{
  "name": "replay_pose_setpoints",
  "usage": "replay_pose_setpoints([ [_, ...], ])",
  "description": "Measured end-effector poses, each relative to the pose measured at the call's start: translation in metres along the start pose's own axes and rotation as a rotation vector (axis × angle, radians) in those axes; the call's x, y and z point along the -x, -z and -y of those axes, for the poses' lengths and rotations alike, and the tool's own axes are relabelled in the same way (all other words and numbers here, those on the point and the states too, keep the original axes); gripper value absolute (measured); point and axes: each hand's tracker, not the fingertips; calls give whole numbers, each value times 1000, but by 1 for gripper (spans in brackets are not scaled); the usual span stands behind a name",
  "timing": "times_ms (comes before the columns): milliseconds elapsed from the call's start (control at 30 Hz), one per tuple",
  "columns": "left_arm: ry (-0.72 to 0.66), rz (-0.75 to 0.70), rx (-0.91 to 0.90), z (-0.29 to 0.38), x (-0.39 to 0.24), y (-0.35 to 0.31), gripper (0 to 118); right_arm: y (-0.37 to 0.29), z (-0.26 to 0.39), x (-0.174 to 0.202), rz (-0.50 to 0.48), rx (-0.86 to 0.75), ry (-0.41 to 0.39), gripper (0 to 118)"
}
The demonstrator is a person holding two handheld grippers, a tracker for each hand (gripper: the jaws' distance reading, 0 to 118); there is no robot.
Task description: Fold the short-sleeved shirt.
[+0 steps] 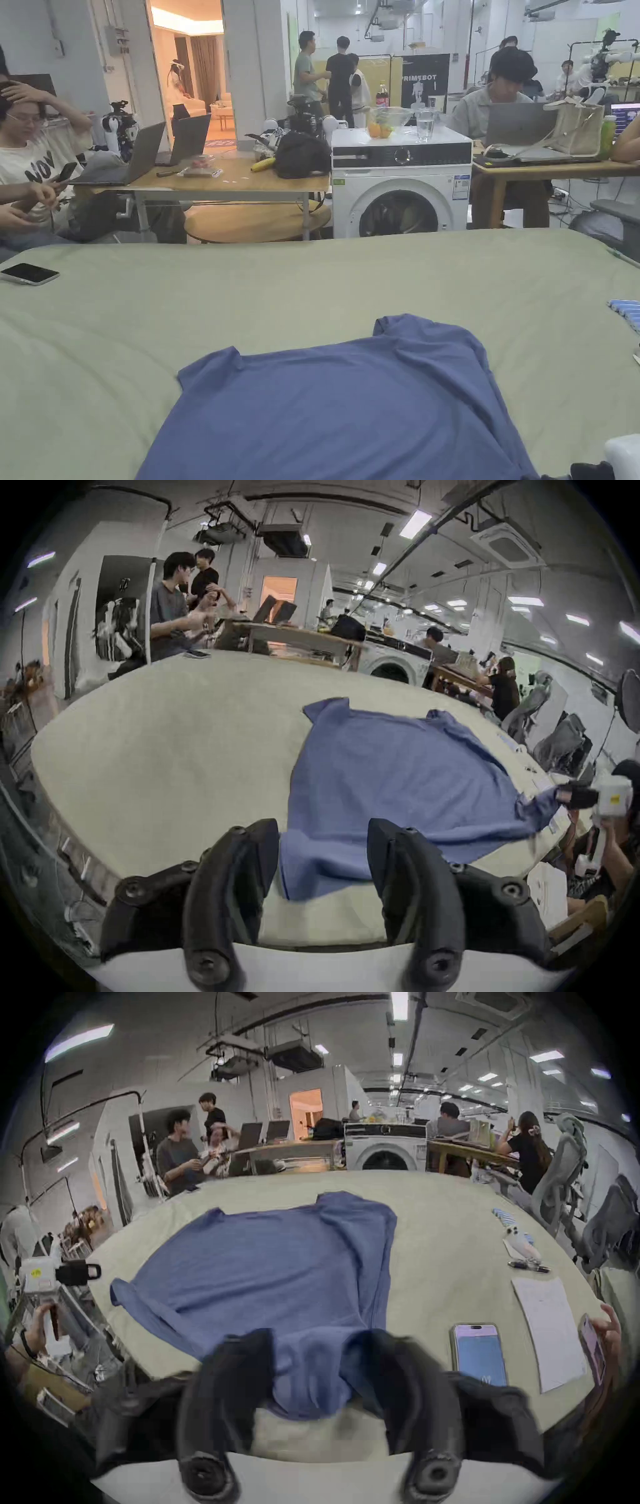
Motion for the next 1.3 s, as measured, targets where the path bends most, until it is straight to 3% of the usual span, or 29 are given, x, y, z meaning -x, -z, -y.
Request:
replay_pose_setpoints([
  [233,126,14,-257,-64,-45,-32,57,-34,-55,18,30,-228,19,64],
  [367,167,71,-347,-86,-82,-37,57,-26,-73,36,-10,-256,45,64],
  [500,162,141,-326,-94,-95,-28,57,-13,-72,54,-10,-262,59,61],
  [567,153,144,-318,-94,-99,-22,47,-7,-69,59,6,-259,49,29],
  [600,145,125,-308,-92,-101,-22,32,-4,-68,61,8,-249,39,11],
  [633,157,128,-327,-92,-102,-22,5,-1,-66,63,12,-241,32,1],
  [667,160,117,-318,-91,-102,-21,0,0,-64,64,18,-235,22,0],
  [867,186,76,-292,-84,-79,-25,0,1,-59,62,11,-218,21,0],
  [967,201,76,-115,-72,-43,-17,0,-8,-50,55,-10,-206,7,0],
  [1000,175,54,-41,-63,-29,-11,17,-11,-45,52,-11,-195,-6,0],
  [1033,127,17,2,-52,-16,-6,49,-15,-42,51,2,-184,-18,0],
  [1067,92,20,42,-41,-3,3,62,-17,-38,47,11,-175,-24,0],
  [1100,46,2,89,-31,9,12,57,-19,-34,44,12,-168,-22,0],
  [1233,-103,2,229,4,36,49,58,-23,-27,33,8,-131,35,0],
  [1300,-100,-12,314,16,37,67,58,-24,-24,28,19,-115,53,0],
])
